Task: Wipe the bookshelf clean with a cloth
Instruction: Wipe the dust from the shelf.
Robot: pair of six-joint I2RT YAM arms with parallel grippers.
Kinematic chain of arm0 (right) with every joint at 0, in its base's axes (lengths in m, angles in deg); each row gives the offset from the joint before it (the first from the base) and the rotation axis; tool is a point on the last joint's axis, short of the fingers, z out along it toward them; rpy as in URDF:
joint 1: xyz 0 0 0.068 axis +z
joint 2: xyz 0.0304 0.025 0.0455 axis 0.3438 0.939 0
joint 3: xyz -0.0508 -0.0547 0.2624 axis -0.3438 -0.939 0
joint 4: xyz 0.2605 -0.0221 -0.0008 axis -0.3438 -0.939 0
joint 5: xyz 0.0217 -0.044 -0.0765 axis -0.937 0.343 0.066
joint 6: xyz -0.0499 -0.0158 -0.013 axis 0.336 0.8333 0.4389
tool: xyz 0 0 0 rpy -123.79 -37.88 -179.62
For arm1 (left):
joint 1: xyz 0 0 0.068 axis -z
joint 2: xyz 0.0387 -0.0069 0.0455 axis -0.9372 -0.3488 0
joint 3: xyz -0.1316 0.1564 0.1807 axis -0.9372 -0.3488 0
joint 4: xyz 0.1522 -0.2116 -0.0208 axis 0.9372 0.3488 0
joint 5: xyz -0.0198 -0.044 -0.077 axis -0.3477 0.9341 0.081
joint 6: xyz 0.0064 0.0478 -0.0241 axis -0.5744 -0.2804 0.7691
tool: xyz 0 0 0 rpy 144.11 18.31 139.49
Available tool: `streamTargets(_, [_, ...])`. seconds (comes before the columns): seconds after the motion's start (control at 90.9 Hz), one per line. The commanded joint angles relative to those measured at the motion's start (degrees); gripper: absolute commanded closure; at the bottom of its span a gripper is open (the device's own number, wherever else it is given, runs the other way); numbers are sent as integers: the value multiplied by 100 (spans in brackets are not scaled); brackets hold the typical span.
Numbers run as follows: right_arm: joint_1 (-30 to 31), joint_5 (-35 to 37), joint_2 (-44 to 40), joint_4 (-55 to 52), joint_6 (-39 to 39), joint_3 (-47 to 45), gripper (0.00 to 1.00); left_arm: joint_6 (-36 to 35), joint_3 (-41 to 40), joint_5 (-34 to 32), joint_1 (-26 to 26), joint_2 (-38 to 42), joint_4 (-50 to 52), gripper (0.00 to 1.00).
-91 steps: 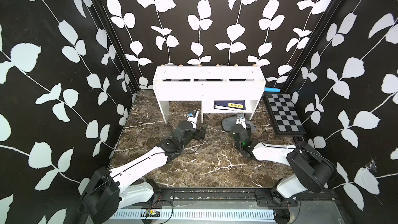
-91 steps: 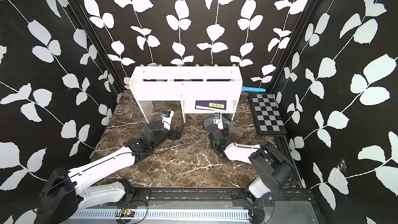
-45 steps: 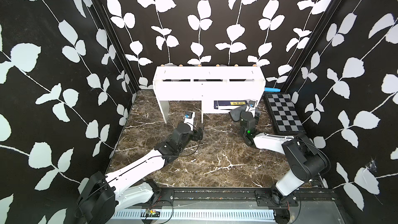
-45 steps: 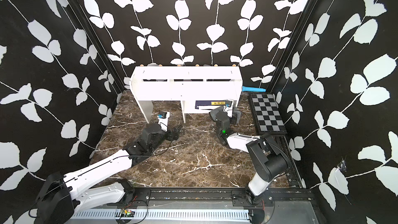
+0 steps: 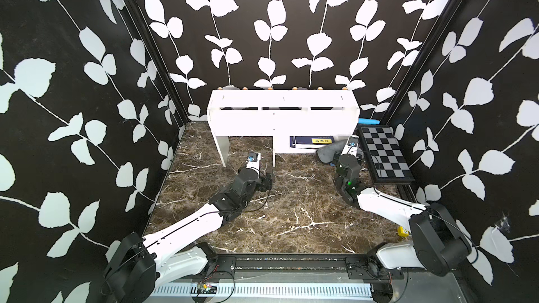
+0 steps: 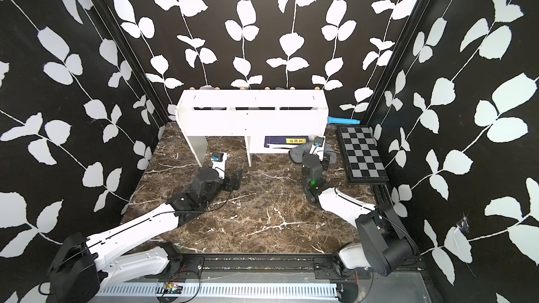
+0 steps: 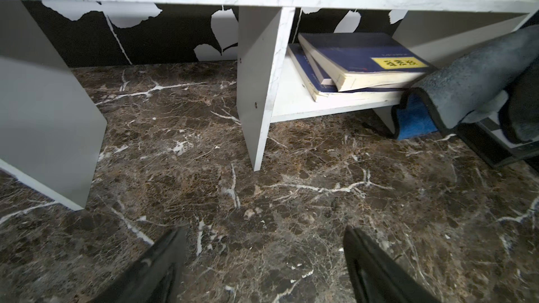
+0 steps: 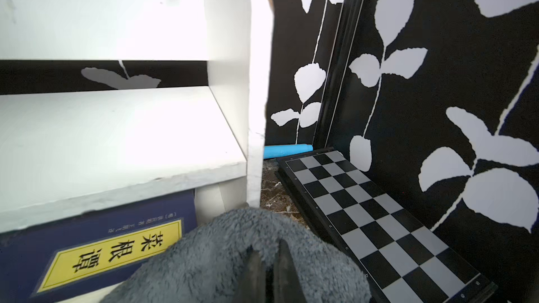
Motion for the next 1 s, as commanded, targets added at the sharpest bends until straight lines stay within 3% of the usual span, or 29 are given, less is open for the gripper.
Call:
streamTargets(0.0, [38, -456, -138, -573, -291, -31, 100, 288, -161, -542, 27, 64, 357, 13])
streamTargets(0.11, [442, -555, -122, -482, -828, -465, 100, 508, -315, -843, 27, 137, 531, 12])
streamTargets(0.231, [971, -145, 436, -477, -1127, -559, 100, 774, -336, -974, 27, 82, 797, 12])
streamTargets(0.484, [503, 134, 1143, -877, -1997, -368, 100, 1002, -436, -934, 29, 255, 859, 12])
streamTargets(0.627, [343, -88, 1178, -1066, -1973, -308, 31, 1032, -541, -1012, 31, 405, 868, 11])
streamTargets(0.671, [265, -334, 1302, -1247, -2014, -232, 18, 1039, -559, -1028, 27, 432, 868, 11])
streamTargets(0.803, [79, -547, 1552, -1660, -2347, -135, 10, 1055, -570, -1049, 31, 449, 868, 11])
streamTargets(0.869, [-53, -770, 1670, -1715, -2583, -144, 1, 1056, -554, -1032, 32, 452, 875, 11])
streamTargets(0.99, [-241, -1087, 1986, -1913, -2880, -22, 0, 1039, -519, -1051, 32, 494, 931, 11])
